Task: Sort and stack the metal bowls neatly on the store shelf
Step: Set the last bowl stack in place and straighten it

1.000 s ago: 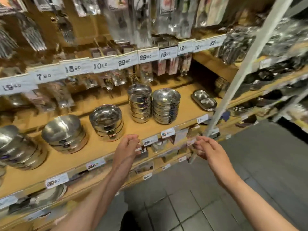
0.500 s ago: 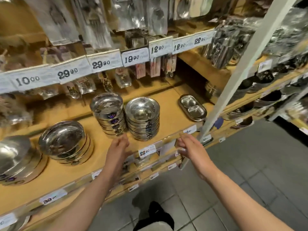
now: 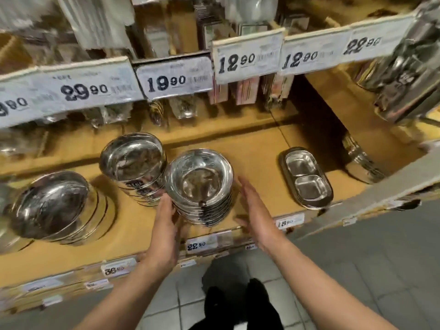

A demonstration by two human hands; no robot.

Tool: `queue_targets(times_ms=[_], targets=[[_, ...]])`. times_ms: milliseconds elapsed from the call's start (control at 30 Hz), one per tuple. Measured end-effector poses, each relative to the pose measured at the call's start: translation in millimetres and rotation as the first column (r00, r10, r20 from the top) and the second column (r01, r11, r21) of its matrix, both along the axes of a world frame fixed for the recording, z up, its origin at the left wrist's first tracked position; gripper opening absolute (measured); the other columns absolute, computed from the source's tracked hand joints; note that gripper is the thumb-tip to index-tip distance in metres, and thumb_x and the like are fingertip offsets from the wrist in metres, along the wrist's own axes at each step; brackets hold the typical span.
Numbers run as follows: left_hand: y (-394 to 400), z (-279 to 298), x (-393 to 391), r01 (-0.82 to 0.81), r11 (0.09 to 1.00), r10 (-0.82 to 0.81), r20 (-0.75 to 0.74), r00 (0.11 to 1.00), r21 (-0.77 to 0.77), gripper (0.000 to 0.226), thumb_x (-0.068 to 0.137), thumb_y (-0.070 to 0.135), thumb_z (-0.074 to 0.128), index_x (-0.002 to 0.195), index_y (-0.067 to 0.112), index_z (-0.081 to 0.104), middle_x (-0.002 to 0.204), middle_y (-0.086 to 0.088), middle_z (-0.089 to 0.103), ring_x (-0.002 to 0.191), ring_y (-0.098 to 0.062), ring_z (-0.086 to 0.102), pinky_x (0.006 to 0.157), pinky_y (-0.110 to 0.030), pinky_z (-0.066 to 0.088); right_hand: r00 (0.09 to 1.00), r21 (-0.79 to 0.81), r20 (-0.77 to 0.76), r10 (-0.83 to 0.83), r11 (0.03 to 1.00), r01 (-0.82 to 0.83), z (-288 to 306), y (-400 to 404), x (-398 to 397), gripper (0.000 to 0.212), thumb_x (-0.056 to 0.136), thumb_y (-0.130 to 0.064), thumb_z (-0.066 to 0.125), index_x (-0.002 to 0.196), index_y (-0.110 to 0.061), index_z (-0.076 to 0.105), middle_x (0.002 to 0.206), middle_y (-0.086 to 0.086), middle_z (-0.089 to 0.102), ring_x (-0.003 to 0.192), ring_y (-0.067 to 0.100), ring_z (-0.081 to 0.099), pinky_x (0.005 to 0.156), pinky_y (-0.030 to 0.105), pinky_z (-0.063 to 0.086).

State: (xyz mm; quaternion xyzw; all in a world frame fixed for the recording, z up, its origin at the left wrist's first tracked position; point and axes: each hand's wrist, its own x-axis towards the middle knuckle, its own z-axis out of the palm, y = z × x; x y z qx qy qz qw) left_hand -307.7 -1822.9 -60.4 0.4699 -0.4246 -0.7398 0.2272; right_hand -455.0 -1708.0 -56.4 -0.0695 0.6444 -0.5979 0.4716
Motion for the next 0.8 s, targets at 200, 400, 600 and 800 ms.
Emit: queue_targets(times_ms=[200,400,600,800], targets=[[8,-9,-26,-0.110,0.993,0.110,-0.005,0.994,-0.030,0.026,0.092,0.067,0.050,0.108,0.059,0.068,0.115,0.023,0.073,0.117,-0.008,0.062,0.090,-0.040,0.049,0.991,-0.135,-0.103,0.081,0.986,-0.095,-12,-18,-16,0.031,0.086,-0.085,0.035,0.105,-0.077,0.058,0.116,-0.045,0.062,0.119,-0.007,0.057,0.115,0.050,0.040],[22,-3,-71,-0.123,0.991,0.122,-0.024,0.992,-0.049,0.028,0.103,0.048,0.047,0.121,0.043,0.067,0.124,0.016,0.070,0.123,-0.011,0.061,0.100,-0.043,0.050,0.971,-0.228,-0.205,0.121,0.959,-0.168,-13,-4,-64,0.029,0.096,-0.075,0.035,0.112,-0.074,0.058,0.120,-0.042,0.062,0.116,-0.016,0.057,0.111,0.047,0.040],[31,0,-116,-0.084,0.990,0.084,-0.001,0.996,-0.113,0.029,0.104,0.047,0.046,0.097,0.047,0.073,0.113,0.015,0.073,0.120,-0.014,0.062,0.104,-0.047,0.051,0.987,-0.245,-0.145,0.065,0.964,-0.100,-11,1,-108,0.030,0.086,-0.076,0.040,0.097,-0.069,0.067,0.113,-0.035,0.070,0.110,-0.014,0.062,0.111,0.045,0.042],[31,8,-137,-0.055,0.991,0.053,-0.014,0.998,-0.122,0.031,0.107,0.043,0.042,0.108,0.032,0.071,0.118,0.006,0.073,0.118,-0.013,0.064,0.111,-0.048,0.047,0.998,-0.213,-0.067,-0.004,0.977,-0.010,-10,0,-124,0.039,0.106,-0.053,0.031,0.101,-0.057,0.070,0.106,-0.033,0.073,0.105,-0.008,0.067,0.106,0.044,0.047]])
